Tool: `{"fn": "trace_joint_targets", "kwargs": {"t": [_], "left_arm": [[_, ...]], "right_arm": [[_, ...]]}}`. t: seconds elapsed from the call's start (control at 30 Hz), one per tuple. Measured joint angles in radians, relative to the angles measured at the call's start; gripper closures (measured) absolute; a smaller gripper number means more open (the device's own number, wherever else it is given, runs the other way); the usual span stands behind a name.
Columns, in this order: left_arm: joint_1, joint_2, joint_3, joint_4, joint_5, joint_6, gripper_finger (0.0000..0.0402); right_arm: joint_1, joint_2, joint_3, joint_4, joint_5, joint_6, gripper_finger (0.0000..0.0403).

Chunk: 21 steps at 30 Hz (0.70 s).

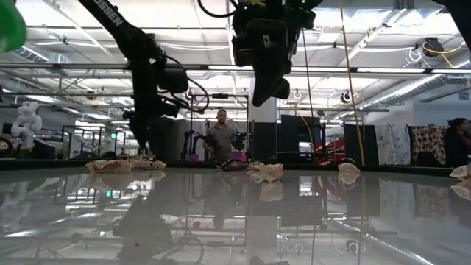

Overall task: Sort candy by brand, put in halloween buckets
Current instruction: Put the brown chocolate bar into the green bucket

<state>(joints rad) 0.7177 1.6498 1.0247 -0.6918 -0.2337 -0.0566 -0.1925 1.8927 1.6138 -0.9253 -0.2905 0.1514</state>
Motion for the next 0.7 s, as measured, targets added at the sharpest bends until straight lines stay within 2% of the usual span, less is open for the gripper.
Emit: {"fn": "trace_joint_targets", "kwargs": {"t": [0.1, 0.23, 0.3, 0.4, 0.57, 0.63, 0.7], "left_arm": [[0.0, 0.021, 0.034, -0.006, 0.01, -0.039, 0.0099], [-0.018, 0.032, 0.061, -0.048, 0.115, -0.152, 0.01], [-0.041, 0.033, 0.061, -0.074, 0.129, -0.189, 0.01], [-0.068, 0.033, 0.061, -0.115, 0.096, -0.219, 0.01], [-0.09, 0.033, 0.061, -0.155, -0.045, -0.216, 0.01], [-0.071, 0.033, 0.053, -0.17, -0.037, -0.207, 0.01], [-0.03, 0.033, 0.028, -0.172, 0.013, -0.207, 0.01]], "right_arm": [[-0.009, 0.0, 0.0, 0.0, -0.001, -0.006, 0.0403], [-0.02, 0.0, 0.0, 0.0, -0.001, -0.006, 0.0403], [-0.023, 0.0, 0.0, 0.0, -0.001, -0.006, 0.0403], [-0.024, 0.0, 0.0, 0.0, -0.001, -0.005, 0.0403], [-0.023, 0.0, 0.0, 0.0, -0.001, -0.005, 0.0403], [-0.023, 0.0, 0.0, 0.0, -0.001, -0.005, 0.0403], [-0.023, 0.0, 0.0, 0.0, -0.001, -0.005, 0.0403]]}}
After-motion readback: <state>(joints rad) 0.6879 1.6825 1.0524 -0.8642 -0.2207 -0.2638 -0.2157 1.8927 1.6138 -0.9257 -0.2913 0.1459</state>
